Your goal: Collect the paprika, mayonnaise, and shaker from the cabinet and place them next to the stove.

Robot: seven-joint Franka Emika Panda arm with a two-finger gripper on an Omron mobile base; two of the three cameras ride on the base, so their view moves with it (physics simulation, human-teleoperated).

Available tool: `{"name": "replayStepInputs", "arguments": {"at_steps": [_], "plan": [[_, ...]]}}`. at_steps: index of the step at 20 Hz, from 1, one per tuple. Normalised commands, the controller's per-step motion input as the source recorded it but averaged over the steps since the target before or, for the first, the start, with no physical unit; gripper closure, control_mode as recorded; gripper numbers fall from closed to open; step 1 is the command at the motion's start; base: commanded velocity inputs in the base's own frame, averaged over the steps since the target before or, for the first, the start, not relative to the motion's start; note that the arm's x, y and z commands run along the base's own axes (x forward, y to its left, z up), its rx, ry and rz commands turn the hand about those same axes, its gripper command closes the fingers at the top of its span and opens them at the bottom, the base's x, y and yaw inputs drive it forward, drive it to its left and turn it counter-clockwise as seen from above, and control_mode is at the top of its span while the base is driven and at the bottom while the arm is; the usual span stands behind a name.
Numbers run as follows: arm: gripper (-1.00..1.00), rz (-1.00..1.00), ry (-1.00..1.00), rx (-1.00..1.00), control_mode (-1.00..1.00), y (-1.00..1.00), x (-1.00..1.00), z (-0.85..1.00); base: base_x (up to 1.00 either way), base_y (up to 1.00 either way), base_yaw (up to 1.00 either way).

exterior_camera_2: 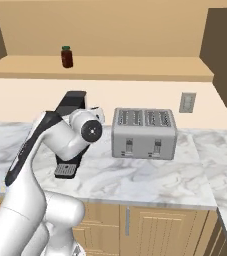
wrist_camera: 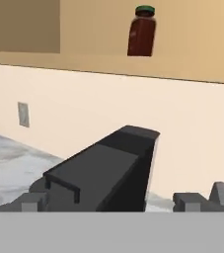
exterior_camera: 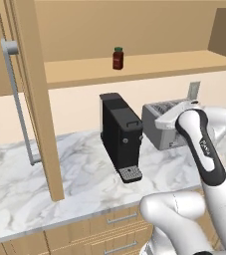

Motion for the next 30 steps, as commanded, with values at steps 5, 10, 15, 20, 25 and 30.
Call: {"name": "replayStepInputs", "arguments": {"at_steps": [5,10,15,20,25,30], "plan": [[-1.0,-0.1,0.0,0.04,-1.0,0.06,0.16,0.84,0.0,0.0,0.0],[-1.0,-0.09,0.0,0.03,-1.0,0.08,0.16,0.76,0.0,0.0,0.0],[-1.0,-0.1,0.0,0.0,-1.0,0.23,0.12,0.6,0.0,0.0,0.0],[-1.0,-0.06,0.0,0.0,-1.0,0.3,0.03,0.44,0.0,0.0,0.0],[-1.0,-0.02,0.0,0.0,-1.0,0.01,0.0,0.27,0.0,0.0,0.0],[-1.0,0.0,-0.01,0.03,-1.0,-0.02,-0.01,0.02,0.0,0.0,0.0]]}}
